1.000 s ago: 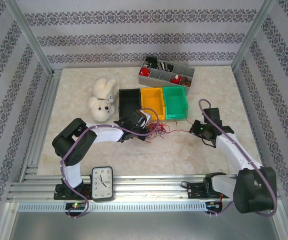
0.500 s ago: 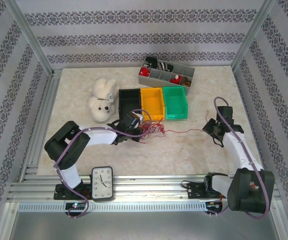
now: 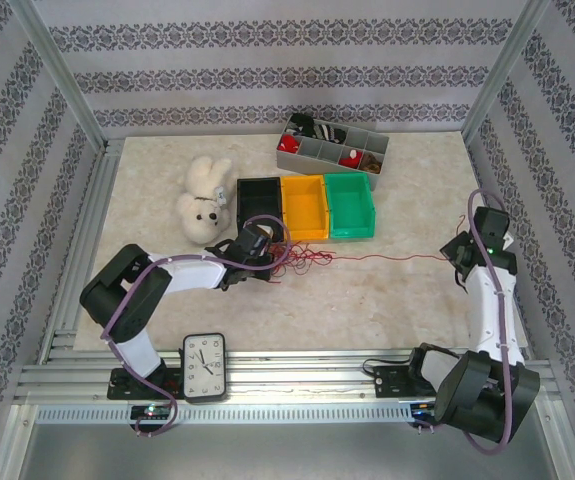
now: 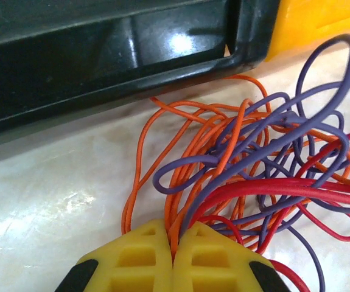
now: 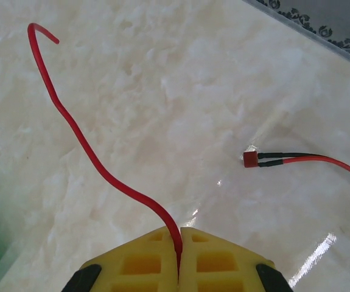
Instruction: Untangle the cables
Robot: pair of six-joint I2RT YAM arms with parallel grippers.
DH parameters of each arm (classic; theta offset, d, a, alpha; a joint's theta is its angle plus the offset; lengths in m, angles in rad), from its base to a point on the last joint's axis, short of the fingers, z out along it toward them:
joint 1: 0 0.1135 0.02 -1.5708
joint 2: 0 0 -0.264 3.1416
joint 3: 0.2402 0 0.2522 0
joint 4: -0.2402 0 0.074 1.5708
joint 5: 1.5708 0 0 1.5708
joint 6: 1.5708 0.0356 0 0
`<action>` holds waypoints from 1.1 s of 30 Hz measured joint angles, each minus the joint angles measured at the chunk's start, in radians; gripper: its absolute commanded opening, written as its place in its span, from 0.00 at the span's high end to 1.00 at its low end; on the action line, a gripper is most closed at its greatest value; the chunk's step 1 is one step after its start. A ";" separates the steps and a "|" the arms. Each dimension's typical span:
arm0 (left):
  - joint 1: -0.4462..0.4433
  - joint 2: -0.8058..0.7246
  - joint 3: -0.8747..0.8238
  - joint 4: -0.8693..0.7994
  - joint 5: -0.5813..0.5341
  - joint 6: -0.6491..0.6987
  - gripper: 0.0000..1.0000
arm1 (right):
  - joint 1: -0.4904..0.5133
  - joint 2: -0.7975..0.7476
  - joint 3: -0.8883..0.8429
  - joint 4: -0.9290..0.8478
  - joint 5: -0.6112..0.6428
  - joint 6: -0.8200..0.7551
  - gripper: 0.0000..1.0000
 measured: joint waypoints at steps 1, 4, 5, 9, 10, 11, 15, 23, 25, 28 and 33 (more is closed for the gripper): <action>0.000 -0.004 -0.003 -0.002 -0.009 -0.002 1.00 | -0.001 0.000 0.011 -0.010 0.005 -0.001 1.00; 0.014 -0.018 -0.013 -0.014 -0.018 -0.016 1.00 | -0.007 0.000 0.047 -0.042 0.029 -0.008 1.00; 0.023 -0.024 -0.018 -0.019 -0.020 -0.025 1.00 | -0.008 0.000 0.055 -0.048 0.037 -0.012 1.00; 0.093 -0.060 -0.039 -0.074 -0.071 -0.086 1.00 | -0.028 0.000 0.084 -0.051 0.110 -0.023 1.00; 0.113 -0.069 -0.044 -0.087 -0.079 -0.101 1.00 | -0.027 0.000 0.084 -0.051 0.112 -0.024 1.00; 0.126 -0.076 -0.049 -0.092 -0.082 -0.107 1.00 | -0.019 0.000 0.084 -0.052 0.111 -0.024 1.00; 0.134 -0.090 -0.059 -0.100 -0.091 -0.101 1.00 | 0.100 0.000 0.064 -0.042 0.134 -0.023 1.00; 0.118 -0.089 -0.057 -0.093 -0.066 -0.056 1.00 | 0.237 0.013 -0.039 0.042 0.094 -0.014 1.00; 0.103 -0.080 -0.047 -0.093 -0.045 -0.040 1.00 | 0.292 0.035 -0.071 0.084 0.050 -0.011 1.00; 0.062 -0.055 -0.019 -0.090 -0.009 -0.013 1.00 | 0.394 0.097 -0.095 0.140 -0.011 -0.004 1.00; 0.020 -0.026 0.014 -0.089 0.031 0.025 1.00 | 0.556 0.214 -0.077 0.173 -0.042 -0.023 1.00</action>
